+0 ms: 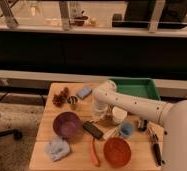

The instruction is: Place fork in paper cup

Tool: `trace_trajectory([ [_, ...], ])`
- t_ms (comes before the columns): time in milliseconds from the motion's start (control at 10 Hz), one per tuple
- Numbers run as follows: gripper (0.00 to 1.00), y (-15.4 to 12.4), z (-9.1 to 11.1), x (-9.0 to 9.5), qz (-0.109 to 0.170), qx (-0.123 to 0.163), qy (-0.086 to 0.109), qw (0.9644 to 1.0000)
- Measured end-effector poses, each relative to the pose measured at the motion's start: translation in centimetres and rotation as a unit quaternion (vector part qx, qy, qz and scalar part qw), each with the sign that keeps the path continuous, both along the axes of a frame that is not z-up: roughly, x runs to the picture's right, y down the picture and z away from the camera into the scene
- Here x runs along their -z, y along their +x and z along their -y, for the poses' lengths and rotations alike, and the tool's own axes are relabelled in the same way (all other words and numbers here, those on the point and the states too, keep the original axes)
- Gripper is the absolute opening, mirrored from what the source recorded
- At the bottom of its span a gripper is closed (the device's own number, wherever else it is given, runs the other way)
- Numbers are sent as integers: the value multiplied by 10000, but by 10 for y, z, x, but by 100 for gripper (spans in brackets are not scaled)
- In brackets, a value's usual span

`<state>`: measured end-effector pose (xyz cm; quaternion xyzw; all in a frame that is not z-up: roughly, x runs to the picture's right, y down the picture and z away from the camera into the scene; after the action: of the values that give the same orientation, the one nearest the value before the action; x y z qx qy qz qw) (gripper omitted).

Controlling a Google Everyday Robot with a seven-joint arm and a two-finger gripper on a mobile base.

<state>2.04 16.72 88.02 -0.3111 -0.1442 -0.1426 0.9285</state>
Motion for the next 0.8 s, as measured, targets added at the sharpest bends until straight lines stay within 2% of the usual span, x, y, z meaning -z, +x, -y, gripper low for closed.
trace_trajectory([
  [100, 0, 0, 0, 0, 3, -3, -6, 10000],
  [800, 0, 0, -3, -1, -1, -40, -33, 10000],
])
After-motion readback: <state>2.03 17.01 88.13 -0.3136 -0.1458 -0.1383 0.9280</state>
